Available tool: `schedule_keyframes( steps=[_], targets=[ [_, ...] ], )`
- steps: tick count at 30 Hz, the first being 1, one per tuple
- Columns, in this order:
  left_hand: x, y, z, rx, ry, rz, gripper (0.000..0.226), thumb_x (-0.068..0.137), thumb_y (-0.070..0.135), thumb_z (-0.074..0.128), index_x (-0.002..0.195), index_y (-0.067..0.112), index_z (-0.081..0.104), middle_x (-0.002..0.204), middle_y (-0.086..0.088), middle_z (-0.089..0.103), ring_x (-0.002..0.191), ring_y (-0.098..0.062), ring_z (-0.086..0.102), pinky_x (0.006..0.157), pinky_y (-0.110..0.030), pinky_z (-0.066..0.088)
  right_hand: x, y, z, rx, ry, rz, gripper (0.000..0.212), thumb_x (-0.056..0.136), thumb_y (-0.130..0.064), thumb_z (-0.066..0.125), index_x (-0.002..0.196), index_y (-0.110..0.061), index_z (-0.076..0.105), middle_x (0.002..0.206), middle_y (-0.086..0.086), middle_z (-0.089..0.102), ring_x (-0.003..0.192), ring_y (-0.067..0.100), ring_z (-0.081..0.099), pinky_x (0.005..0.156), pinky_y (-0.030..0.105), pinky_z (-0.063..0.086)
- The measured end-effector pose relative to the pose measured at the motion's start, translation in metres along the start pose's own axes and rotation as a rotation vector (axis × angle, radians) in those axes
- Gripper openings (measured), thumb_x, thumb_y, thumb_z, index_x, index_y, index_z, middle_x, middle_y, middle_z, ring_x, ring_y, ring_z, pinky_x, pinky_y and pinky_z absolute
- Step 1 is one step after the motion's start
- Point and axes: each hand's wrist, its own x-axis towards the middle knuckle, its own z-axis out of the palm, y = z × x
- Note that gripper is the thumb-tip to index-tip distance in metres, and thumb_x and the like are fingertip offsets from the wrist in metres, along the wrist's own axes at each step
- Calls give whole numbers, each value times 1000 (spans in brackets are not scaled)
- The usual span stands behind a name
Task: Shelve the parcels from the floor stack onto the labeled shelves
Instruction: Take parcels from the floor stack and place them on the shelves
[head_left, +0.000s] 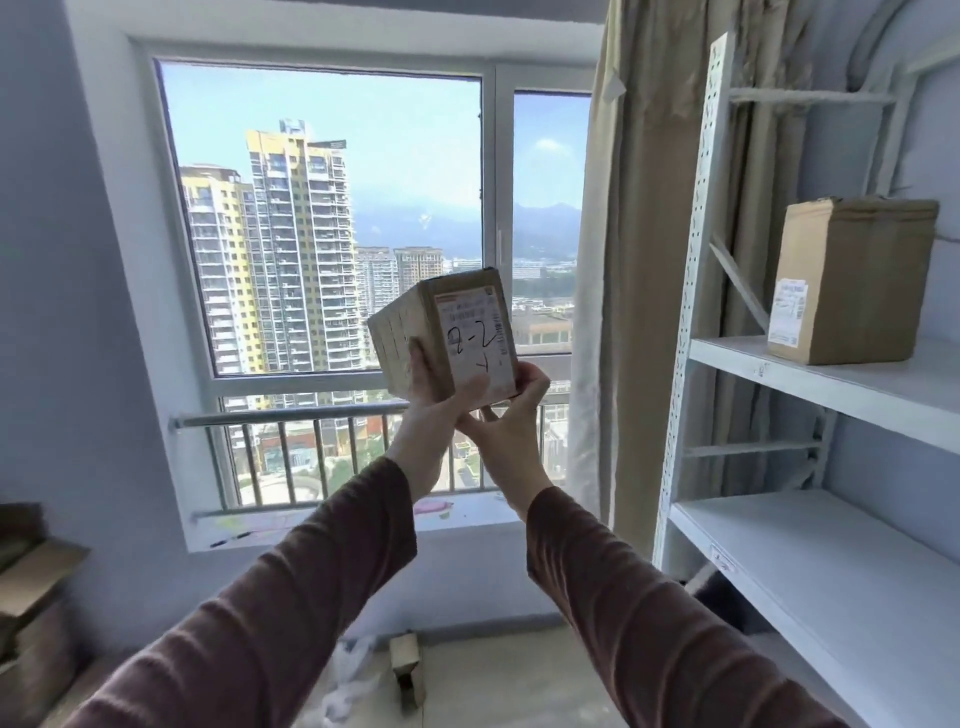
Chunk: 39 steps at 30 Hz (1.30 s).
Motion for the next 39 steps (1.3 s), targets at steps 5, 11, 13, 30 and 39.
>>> schedule_keyframes(
  steps=[5,11,13,30,39],
  targets=[
    [-12,13,-42,121,69,74,86,93,8,70,156,40,21,136,5,65,125,-14,62,110,-37,46,-1,-2,18,18,-191,2,64,87,-13,78,133,-13,33,133,9,50,125,13,56,104,32,52],
    [-49,35,-93,329,157,162,88,91,23,76,154,47,19,141,8,60,128,-11,59,106,-35,50,-9,4,78,141,-305,91,40,97,-52,60,136,-47,57,137,1,53,130,17,57,107,45,50],
    [-67,43,-118,387,216,155,99,92,26,76,158,45,6,148,12,53,130,-5,56,104,-30,51,-17,13,107,170,-344,101,45,97,-52,62,139,-38,56,138,6,56,129,23,59,107,50,50],
    [-385,175,-348,959,816,-25,111,92,32,73,157,44,-15,160,9,32,144,-5,38,114,-41,43,-266,-32,421,519,-1067,265,36,105,-9,52,141,-11,50,132,5,68,122,19,65,102,36,54],
    [-587,246,-435,1032,1091,-84,111,90,32,75,157,47,-13,163,14,27,146,-2,34,115,-36,40,-449,-103,552,599,-1314,306,30,105,-13,53,135,-20,53,128,2,68,121,20,64,103,40,53]
  ],
)
